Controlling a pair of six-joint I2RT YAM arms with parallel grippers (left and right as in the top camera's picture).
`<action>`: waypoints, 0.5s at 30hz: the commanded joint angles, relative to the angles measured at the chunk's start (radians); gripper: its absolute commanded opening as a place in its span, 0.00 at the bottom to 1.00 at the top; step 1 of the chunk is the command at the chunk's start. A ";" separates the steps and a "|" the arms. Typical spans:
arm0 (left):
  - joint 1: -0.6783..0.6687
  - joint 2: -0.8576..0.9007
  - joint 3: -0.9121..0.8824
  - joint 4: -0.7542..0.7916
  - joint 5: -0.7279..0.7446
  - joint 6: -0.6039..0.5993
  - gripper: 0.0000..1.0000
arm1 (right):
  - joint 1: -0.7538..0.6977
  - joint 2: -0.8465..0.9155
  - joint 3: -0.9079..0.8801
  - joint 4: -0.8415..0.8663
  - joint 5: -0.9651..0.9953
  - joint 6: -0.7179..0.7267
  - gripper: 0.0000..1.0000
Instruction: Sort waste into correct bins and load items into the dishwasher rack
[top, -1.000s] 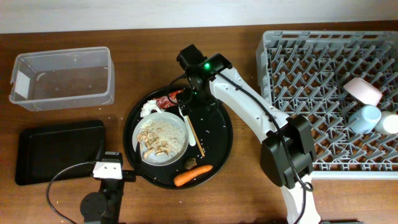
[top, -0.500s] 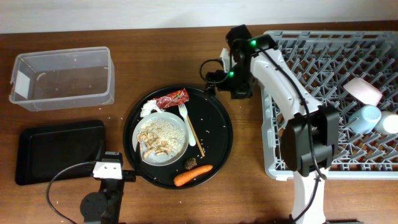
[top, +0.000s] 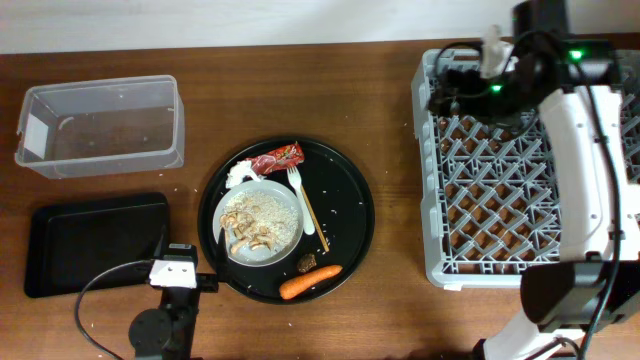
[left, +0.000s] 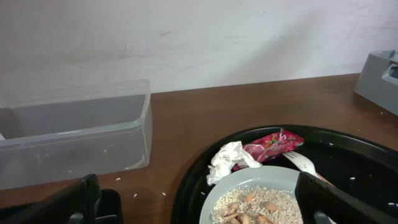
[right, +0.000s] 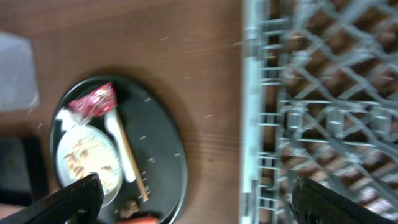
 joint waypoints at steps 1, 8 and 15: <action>-0.003 -0.003 -0.006 -0.001 0.000 0.016 0.99 | -0.074 0.002 0.008 -0.001 0.036 0.016 0.99; -0.004 -0.003 -0.005 0.034 0.064 -0.008 0.99 | -0.092 0.002 0.007 0.001 0.050 0.015 0.99; -0.004 0.003 0.040 0.303 0.456 -0.065 0.99 | -0.092 0.002 0.008 0.001 0.050 0.015 0.99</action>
